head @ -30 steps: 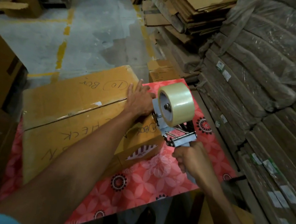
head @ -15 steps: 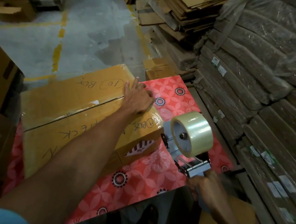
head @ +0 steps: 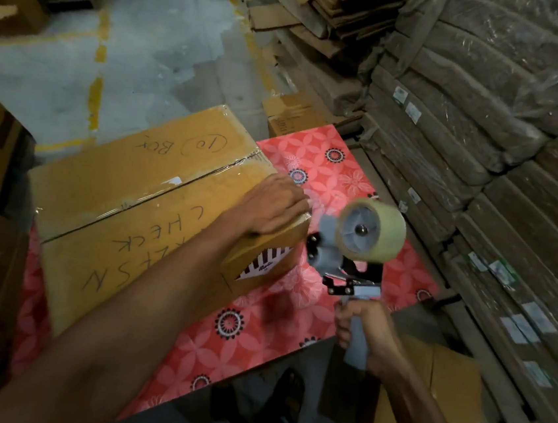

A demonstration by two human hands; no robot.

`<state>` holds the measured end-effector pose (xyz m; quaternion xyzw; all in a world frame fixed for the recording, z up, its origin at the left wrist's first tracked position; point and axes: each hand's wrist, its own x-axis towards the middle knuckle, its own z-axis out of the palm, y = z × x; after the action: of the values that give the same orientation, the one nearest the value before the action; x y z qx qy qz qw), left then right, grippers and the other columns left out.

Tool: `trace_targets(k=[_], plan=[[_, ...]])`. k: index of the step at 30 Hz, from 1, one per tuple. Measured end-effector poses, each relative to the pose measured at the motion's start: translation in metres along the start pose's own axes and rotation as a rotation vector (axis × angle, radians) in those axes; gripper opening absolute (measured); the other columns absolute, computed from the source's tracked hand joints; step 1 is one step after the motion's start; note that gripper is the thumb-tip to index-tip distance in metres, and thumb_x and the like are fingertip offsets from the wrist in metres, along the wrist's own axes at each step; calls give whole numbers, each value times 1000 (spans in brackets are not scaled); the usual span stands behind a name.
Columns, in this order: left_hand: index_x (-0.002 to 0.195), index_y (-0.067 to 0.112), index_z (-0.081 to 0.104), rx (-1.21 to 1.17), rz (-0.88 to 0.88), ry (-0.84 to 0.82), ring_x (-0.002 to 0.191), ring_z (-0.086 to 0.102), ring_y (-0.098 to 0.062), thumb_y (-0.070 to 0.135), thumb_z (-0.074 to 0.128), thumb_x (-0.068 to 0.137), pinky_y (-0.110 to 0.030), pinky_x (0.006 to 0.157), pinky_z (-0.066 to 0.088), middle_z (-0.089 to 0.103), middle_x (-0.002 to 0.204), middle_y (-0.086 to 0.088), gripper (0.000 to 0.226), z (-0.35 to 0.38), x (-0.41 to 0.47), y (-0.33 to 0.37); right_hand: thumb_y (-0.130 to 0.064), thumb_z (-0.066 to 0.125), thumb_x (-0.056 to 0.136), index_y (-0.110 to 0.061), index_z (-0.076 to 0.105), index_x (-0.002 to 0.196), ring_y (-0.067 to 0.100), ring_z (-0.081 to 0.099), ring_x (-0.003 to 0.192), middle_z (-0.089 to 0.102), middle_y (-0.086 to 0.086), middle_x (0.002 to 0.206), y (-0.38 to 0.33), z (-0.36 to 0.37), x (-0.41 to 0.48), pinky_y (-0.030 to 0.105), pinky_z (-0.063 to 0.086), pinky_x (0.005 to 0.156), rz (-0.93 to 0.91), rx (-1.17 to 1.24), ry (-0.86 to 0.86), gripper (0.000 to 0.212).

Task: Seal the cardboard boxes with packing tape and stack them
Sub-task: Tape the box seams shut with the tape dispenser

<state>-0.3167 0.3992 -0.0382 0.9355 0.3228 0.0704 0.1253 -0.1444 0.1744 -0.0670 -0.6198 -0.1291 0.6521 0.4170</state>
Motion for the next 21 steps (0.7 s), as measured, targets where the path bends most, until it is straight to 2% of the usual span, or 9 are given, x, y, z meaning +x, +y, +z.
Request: trace_targets(k=[3, 5, 6, 8, 10, 13, 17, 19, 21], plan=[[99, 29, 70, 74, 8, -20, 91, 49, -10, 64, 35, 100, -38, 105, 32, 65, 94, 11, 49, -2, 2, 4, -1, 52, 85, -9, 50, 67, 14, 40, 35, 43, 4, 48, 31, -28, 15, 21, 34, 39, 103, 44, 198, 19], [105, 31, 74, 103, -14, -21, 96, 51, -12, 68, 41, 93, -36, 103, 30, 67, 98, 11, 51, -1, 5, 8, -15, 57, 83, -9, 47, 66, 16, 42, 36, 44, 7, 48, 42, -39, 31, 21, 34, 39, 76, 39, 319, 20], [105, 32, 75, 111, -29, -17, 97, 52, -13, 67, 43, 90, -36, 104, 30, 68, 98, 11, 50, 2, 6, 11, -21, 61, 74, -10, 51, 66, 20, 48, 40, 49, 11, 53, 41, -42, 40, 24, 38, 42, -13, -67, 387, 17], [104, 33, 77, 126, -66, -18, 99, 51, -15, 62, 45, 85, -37, 105, 30, 69, 98, 11, 48, 6, 8, 18, -29, 64, 75, -7, 69, 83, 33, 66, 70, 67, 20, 78, 33, -43, 58, 37, 51, 62, -145, -460, 518, 24], [105, 32, 77, 135, -106, -28, 99, 49, -15, 61, 48, 84, -37, 105, 30, 69, 100, 10, 45, 9, 9, 23, -25, 69, 86, -3, 72, 101, 40, 68, 94, 71, 24, 99, 21, -40, 73, 35, 46, 72, -180, -729, 541, 27], [107, 31, 76, 172, -127, -34, 102, 47, -15, 64, 56, 88, -38, 107, 29, 69, 102, 9, 43, 10, 4, 30, -29, 71, 86, -7, 71, 106, 34, 69, 92, 72, 18, 102, 12, -42, 101, 33, 51, 73, -223, -992, 506, 29], [110, 31, 74, 167, -113, -43, 107, 48, -15, 69, 56, 87, -35, 106, 28, 68, 105, 9, 47, 12, -18, 47, -39, 60, 82, -18, 69, 112, 26, 69, 87, 71, 7, 100, 19, -55, 139, 30, 57, 75, -185, -1352, 387, 37], [121, 33, 67, 76, -91, -64, 121, 49, -15, 77, 49, 86, -38, 115, 26, 65, 123, 8, 60, 11, -29, 52, -34, 60, 81, -26, 74, 96, 24, 70, 86, 75, 4, 99, 9, -56, 142, 28, 55, 75, -236, -1484, 379, 21], [136, 29, 57, -122, -110, -19, 137, 42, -14, 73, 46, 91, -44, 122, 21, 54, 145, 5, 64, 0, -29, 47, -29, 61, 77, -21, 73, 82, 30, 70, 80, 76, 10, 91, -28, -30, 117, 32, 55, 73, -305, -1511, 512, 15]])
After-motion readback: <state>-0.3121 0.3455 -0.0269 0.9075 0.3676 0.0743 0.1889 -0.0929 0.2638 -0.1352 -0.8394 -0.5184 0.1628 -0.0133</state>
